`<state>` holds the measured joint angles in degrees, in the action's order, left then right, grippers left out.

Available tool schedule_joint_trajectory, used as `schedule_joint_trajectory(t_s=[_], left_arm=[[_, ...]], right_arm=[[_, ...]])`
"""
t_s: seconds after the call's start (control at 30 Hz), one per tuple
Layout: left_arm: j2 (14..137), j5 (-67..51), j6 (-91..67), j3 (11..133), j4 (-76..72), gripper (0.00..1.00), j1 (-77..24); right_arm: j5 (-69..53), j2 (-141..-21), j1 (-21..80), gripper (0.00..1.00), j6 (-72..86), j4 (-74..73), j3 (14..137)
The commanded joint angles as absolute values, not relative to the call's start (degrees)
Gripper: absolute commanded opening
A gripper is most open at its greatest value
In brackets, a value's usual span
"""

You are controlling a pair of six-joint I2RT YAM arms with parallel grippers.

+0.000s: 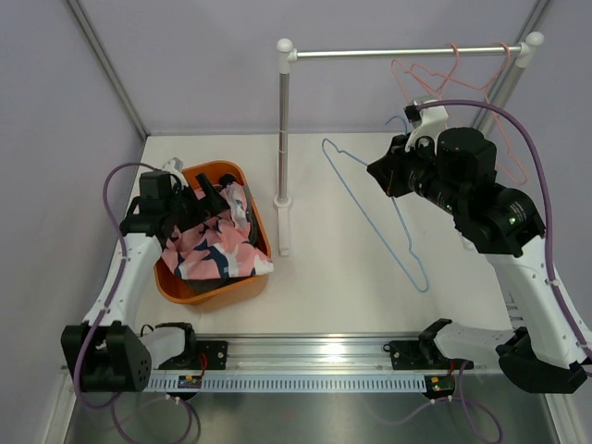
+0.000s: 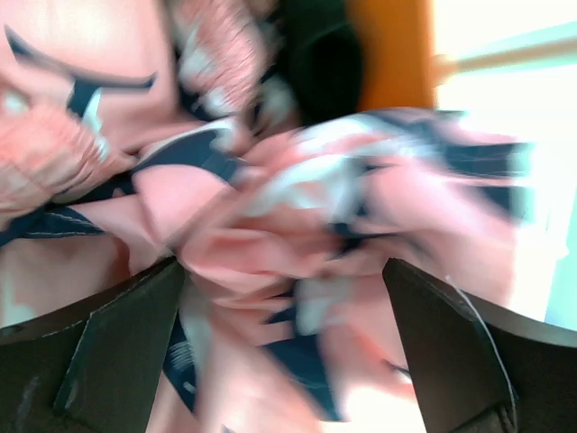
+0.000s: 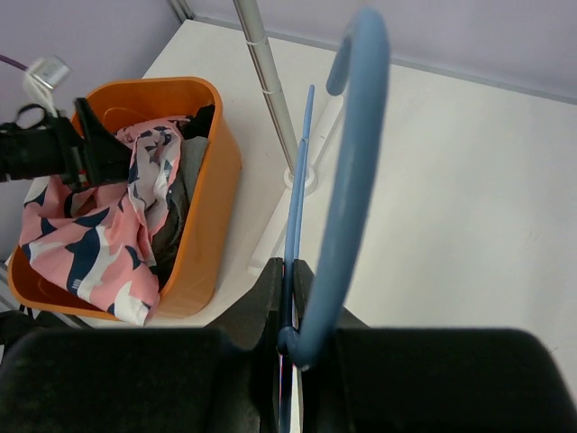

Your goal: Remove the shorts from the hanger

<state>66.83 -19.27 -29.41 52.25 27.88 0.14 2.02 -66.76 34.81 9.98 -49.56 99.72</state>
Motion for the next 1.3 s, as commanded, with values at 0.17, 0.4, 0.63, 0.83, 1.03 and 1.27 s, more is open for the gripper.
schedule_joint_trajectory(t_s=[0.17,0.4,0.63,0.83,1.03,1.27], left_arm=[[52.83,-13.90,-24.43,57.83,30.77,0.99,-0.18],[40.02,-19.41,-23.48,51.88,25.93,0.99,-1.22],[33.67,-23.82,-23.64,45.71,25.05,0.99,-1.67],[29.10,-25.48,-22.24,40.52,25.93,0.99,-1.67],[25.49,-24.44,-21.89,39.73,26.19,0.99,-3.95],[25.14,-24.35,-21.71,39.46,26.46,0.99,-5.45]], right_arm=[[6.41,-71.80,34.63,0.00,4.66,-45.53,104.58],[-2.31,-81.27,27.03,0.00,1.93,-38.35,110.47],[-11.51,-87.44,22.85,0.00,1.67,-34.45,116.71],[-13.27,-92.28,22.94,0.00,0.35,-33.92,122.07],[-10.02,-97.20,22.85,0.00,-0.60,-34.71,126.55],[-8.18,-104.85,22.85,0.00,-0.97,-37.79,136.31]])
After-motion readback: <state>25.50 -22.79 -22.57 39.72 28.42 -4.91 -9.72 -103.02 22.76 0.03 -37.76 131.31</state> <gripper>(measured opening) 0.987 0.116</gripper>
